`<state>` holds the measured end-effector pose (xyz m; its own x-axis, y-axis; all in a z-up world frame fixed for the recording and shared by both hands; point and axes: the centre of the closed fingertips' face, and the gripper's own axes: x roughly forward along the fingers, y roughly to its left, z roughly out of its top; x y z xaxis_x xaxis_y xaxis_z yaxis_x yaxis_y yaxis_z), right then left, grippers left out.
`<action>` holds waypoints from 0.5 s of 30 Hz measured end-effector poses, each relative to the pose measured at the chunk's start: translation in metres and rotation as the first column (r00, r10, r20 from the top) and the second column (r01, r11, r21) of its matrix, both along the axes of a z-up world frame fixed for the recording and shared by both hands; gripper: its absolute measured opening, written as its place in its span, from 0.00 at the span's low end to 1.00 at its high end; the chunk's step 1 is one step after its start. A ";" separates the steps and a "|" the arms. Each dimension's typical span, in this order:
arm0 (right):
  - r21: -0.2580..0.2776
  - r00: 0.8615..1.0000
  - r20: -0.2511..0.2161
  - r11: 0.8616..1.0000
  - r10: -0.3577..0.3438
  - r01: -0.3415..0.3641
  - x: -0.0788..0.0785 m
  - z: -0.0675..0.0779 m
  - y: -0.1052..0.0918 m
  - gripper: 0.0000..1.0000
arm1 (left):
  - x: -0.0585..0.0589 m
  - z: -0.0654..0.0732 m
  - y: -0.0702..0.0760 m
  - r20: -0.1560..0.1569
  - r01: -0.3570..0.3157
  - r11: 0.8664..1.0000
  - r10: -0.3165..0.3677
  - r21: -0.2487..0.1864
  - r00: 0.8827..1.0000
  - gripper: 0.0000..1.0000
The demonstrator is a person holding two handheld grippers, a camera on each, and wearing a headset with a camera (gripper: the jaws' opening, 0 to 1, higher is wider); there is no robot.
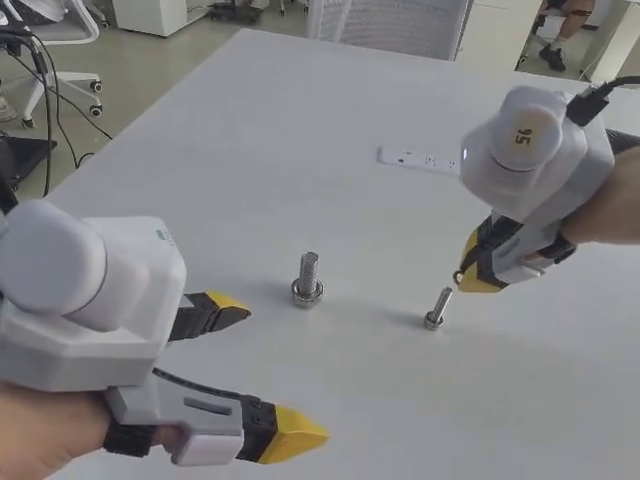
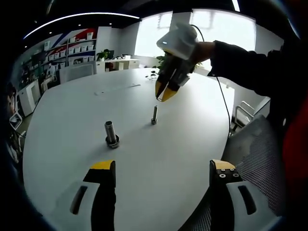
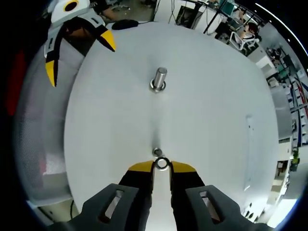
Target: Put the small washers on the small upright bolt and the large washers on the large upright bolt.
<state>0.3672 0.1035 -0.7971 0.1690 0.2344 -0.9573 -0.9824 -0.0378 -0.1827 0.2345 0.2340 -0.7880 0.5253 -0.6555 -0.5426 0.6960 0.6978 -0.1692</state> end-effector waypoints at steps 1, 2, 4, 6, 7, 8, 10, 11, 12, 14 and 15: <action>-0.001 1.000 -0.002 1.000 0.003 -0.003 0.001 -0.001 0.001 0.14 | 0.000 0.000 0.000 0.001 -0.002 1.000 0.002 -0.001 1.000 0.79; -0.003 1.000 -0.005 1.000 0.005 -0.005 0.001 -0.002 0.001 0.14 | 0.000 0.000 0.000 0.000 -0.002 1.000 0.002 -0.001 1.000 0.79; -0.011 1.000 -0.007 1.000 0.012 -0.012 0.001 -0.004 0.002 0.14 | 0.000 0.000 0.001 0.001 -0.003 1.000 0.003 0.000 1.000 0.79; -0.015 1.000 -0.010 1.000 0.017 -0.017 0.001 -0.005 0.003 0.14 | 0.000 0.000 0.001 -0.001 -0.005 1.000 0.005 0.000 1.000 0.79; -0.015 1.000 -0.015 1.000 0.018 -0.018 0.002 -0.007 0.003 0.14 | 0.000 0.000 0.001 -0.001 -0.006 1.000 0.006 0.000 1.000 0.79; -0.017 1.000 -0.019 1.000 0.019 -0.019 0.002 -0.008 0.003 0.14 | 0.000 0.000 0.001 -0.001 -0.008 1.000 0.008 0.000 1.000 0.79; -0.021 1.000 -0.024 1.000 0.019 -0.020 0.002 -0.010 0.003 0.14 | 0.000 0.000 0.001 -0.001 -0.010 1.000 0.010 -0.001 1.000 0.79; -0.024 0.999 -0.027 1.000 0.020 -0.021 0.002 -0.012 0.002 0.14 | 0.000 0.000 0.002 -0.001 -0.010 1.000 0.010 -0.002 1.000 0.79; -0.028 0.999 -0.030 0.999 0.021 -0.022 0.002 -0.014 0.002 0.14 | 0.000 0.000 0.002 -0.001 -0.011 1.000 0.011 -0.001 1.000 0.79; -0.030 0.999 -0.034 0.999 0.022 -0.023 0.001 -0.014 0.003 0.14 | -0.001 -0.001 0.002 -0.002 -0.012 1.000 0.012 -0.001 1.000 0.79; -0.032 0.999 -0.035 0.999 0.023 -0.024 0.001 -0.015 0.003 0.14 | -0.001 -0.001 0.001 -0.001 -0.012 1.000 0.012 -0.002 1.000 0.79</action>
<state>0.3678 0.1064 -0.8116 0.1307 0.2064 -0.9697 -0.9869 -0.0659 -0.1471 0.2338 0.2354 -0.7885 0.5327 -0.6497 -0.5423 0.6870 0.7062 -0.1712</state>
